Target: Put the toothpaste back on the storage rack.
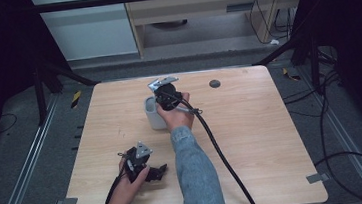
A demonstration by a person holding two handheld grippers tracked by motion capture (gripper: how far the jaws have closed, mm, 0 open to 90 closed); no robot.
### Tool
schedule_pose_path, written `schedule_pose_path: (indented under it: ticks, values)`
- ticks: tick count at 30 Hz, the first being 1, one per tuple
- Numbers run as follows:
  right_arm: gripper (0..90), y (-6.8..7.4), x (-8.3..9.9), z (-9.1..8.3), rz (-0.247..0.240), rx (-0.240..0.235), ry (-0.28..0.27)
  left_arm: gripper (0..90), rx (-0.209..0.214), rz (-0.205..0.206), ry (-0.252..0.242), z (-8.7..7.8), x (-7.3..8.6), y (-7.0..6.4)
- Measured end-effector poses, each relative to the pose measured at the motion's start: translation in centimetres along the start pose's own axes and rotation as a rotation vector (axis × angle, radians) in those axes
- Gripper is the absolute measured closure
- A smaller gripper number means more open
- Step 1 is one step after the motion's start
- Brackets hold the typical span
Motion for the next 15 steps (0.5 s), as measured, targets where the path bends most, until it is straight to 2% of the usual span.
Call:
schedule_pose_path:
  ticks: [15]
  values:
    - [78.1,0.07,-0.09,0.14,0.004,-0.009,-0.003,0.0,-0.001,0.0,0.0,0.0,0.0,0.01]
Point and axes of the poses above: each handheld gripper's, and its own axes: z roughly forward along the jaws, x roughly out of its underside, y roughly to its left, the point moved 7 cm from there along z, roughly forward along the jaws, and after that the axes turned 14 degrees about -z, right-handed, at the moved point
